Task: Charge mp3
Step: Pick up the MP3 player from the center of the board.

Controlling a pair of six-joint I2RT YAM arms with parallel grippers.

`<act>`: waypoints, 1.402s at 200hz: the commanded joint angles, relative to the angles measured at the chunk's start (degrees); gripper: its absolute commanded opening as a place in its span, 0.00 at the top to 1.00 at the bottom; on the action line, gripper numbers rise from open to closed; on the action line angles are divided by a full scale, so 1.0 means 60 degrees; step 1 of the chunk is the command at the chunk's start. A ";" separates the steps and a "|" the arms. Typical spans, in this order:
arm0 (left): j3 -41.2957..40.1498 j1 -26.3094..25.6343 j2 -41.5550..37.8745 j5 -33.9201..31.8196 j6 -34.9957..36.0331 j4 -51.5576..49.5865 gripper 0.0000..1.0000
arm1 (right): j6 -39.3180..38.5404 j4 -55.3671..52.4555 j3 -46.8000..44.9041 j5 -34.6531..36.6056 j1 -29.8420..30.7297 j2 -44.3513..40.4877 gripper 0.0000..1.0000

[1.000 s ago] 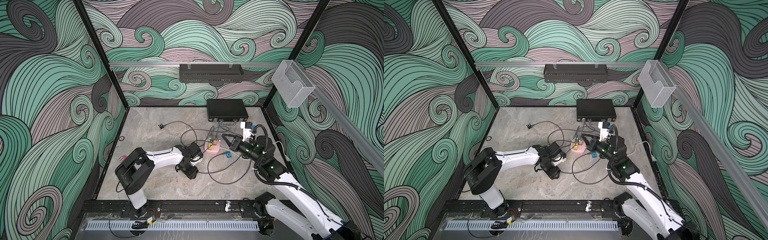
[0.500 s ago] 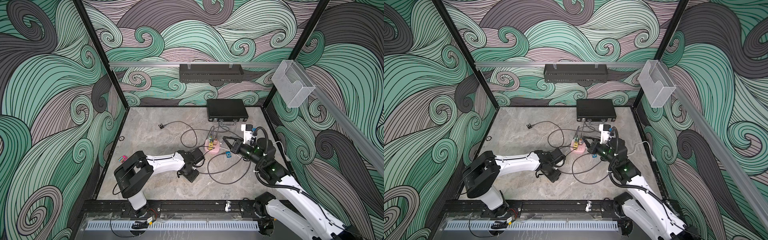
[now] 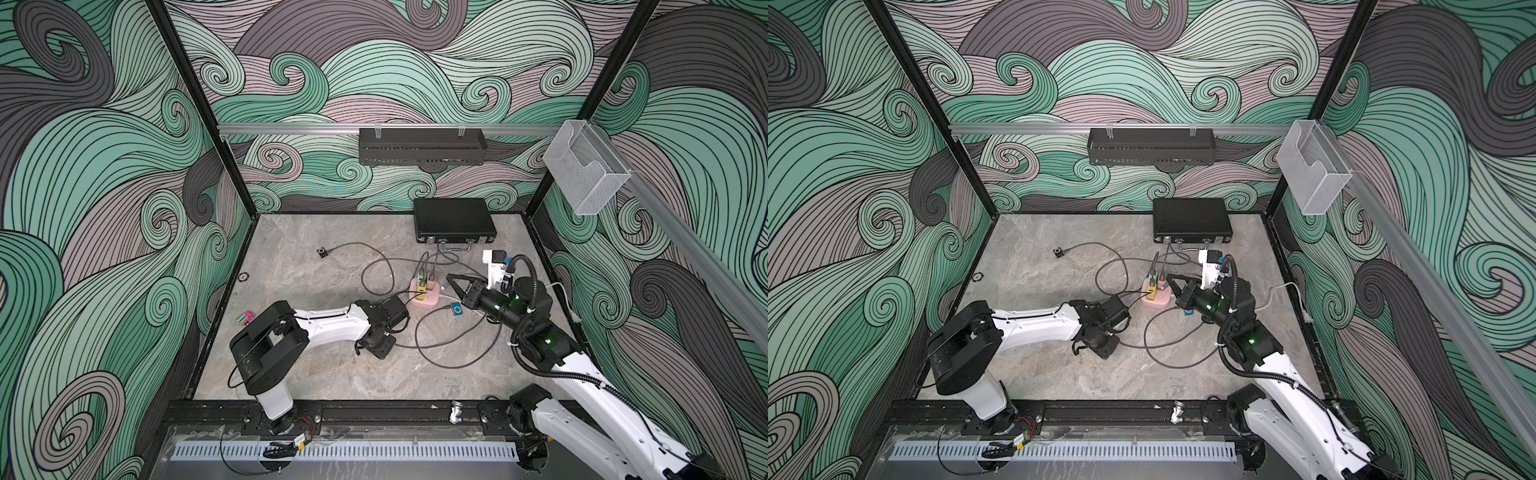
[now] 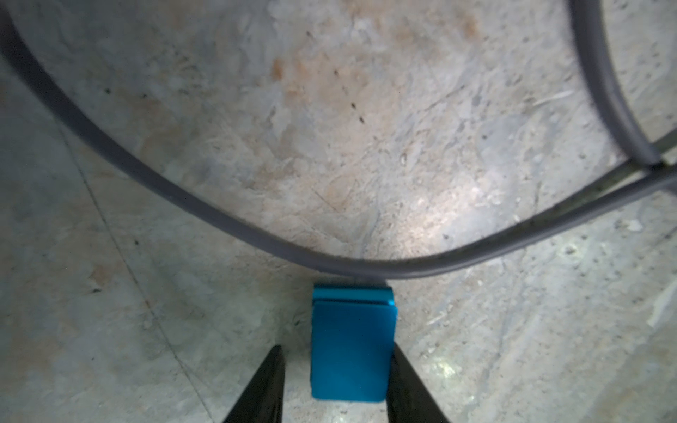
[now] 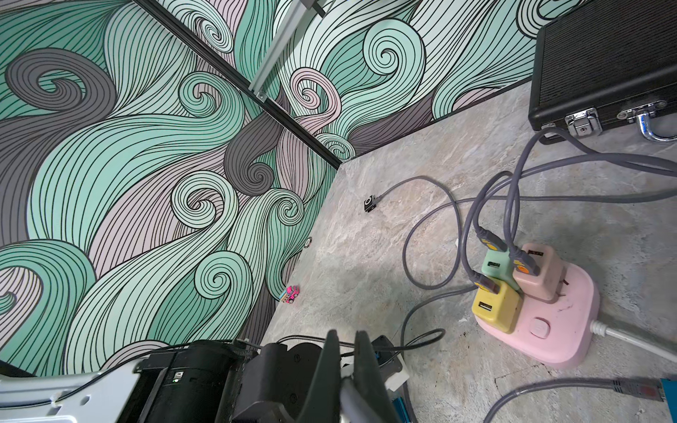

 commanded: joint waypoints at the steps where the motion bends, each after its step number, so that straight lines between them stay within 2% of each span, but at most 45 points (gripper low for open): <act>1: -0.0245 -0.0038 0.0491 0.0443 -0.0090 0.0117 0.59 | -0.0122 -0.0116 -0.0096 0.0158 -0.0053 0.0030 1.00; 19: -0.0269 -0.0128 0.0553 0.0497 -0.0068 0.0197 0.60 | -0.0149 -0.0262 -0.0097 0.0184 -0.0061 0.0038 1.00; 63: -0.0375 -0.0294 0.0886 0.0693 -0.0287 0.0279 0.71 | -0.0312 -0.0569 -0.0168 0.0345 -0.0053 -0.0134 1.00; 86: -0.0623 -0.0312 0.0629 0.0953 -0.0525 0.0468 0.80 | -0.0381 -0.0608 -0.0131 0.0433 -0.0053 -0.0092 1.00; 101: -0.0718 -0.0306 0.0325 0.1074 -0.0729 0.0445 0.82 | -0.0378 -0.0589 -0.0096 0.0443 -0.0053 0.0059 1.00; 115: -0.0734 -0.0309 -0.0240 0.1342 -0.0779 0.0348 0.82 | -0.0328 -0.0413 -0.0110 0.0393 -0.0042 0.0223 1.00; 146: -0.0514 -0.0234 -0.2457 0.1573 -0.0733 0.0132 0.84 | -0.0484 -0.0177 0.0102 0.0696 0.0276 0.0658 1.00; 173: -0.0342 0.0039 -0.4480 0.1218 -0.1049 0.0205 0.84 | -0.0862 0.0334 0.0581 0.1417 0.1124 0.1019 1.00; 200: -0.0352 0.0283 -0.5968 0.1019 -0.1262 0.0721 0.84 | -0.1342 0.1181 0.1051 0.2293 0.2043 0.1323 1.00; 242: 0.0326 0.0550 -0.7233 0.0962 -0.1050 0.1083 0.82 | -0.1485 0.3109 0.1317 0.2355 0.2584 0.1726 1.00; 280: 0.0833 0.0595 -0.7413 0.0746 -0.1233 0.1271 0.80 | -0.2455 0.4607 0.1327 0.2493 0.3465 0.1901 1.00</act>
